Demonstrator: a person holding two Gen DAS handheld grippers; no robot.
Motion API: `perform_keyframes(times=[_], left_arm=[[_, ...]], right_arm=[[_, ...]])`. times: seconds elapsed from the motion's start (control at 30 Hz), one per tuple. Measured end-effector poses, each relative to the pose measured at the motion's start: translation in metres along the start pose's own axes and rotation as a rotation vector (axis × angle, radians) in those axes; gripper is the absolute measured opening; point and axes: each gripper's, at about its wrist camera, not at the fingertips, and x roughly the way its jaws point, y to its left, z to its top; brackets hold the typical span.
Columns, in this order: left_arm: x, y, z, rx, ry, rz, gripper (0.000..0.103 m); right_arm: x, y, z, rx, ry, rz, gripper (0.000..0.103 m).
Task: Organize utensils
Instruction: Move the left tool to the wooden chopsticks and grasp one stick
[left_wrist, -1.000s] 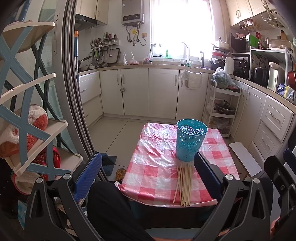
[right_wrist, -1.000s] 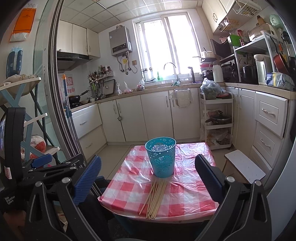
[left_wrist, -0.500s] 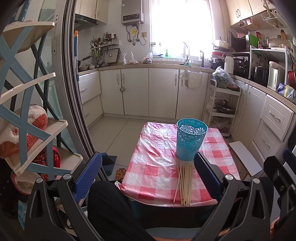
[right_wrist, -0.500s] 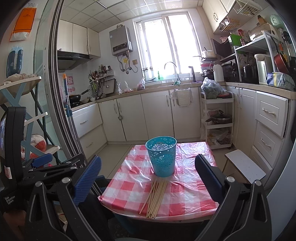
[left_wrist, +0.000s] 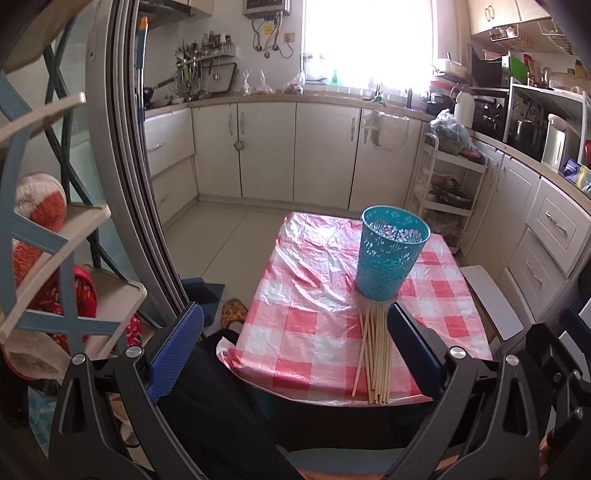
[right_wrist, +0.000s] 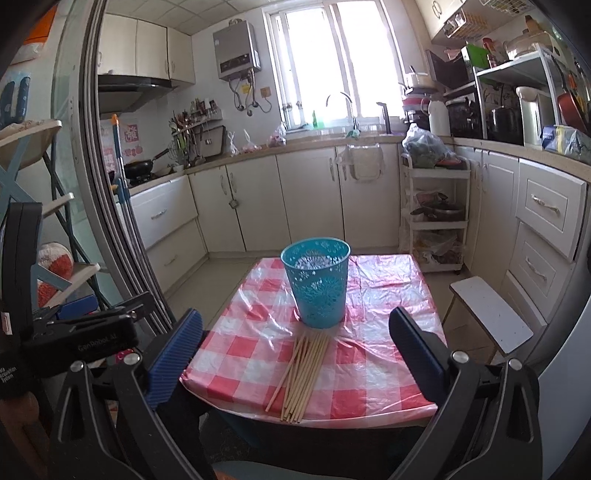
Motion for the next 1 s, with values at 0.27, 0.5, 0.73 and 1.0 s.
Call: perform_keyframes(times=[0.27, 0.5, 0.73, 1.0], left_arm=[[0.091, -0.013, -0.012, 0.057, 0.165, 0.004, 0.096], [0.161, -0.043, -0.019, 0.111, 0.274, -0.042, 0.093], [0.209, -0.07, -0.024, 0.142, 0.344, -0.09, 0.093], [0.247, -0.081, -0.027, 0.139, 0.397, -0.101, 0.09]], right_arm=[[0.117, -0.047, -0.028, 0.056, 0.276, -0.04, 0.07], [0.214, -0.051, -0.05, 0.099, 0.432, 0.019, 0.028], [0.248, -0.063, -0.053, 0.049, 0.453, 0.009, 0.022], [0.262, -0.068, -0.054, -0.059, 0.473, -0.001, 0.016]])
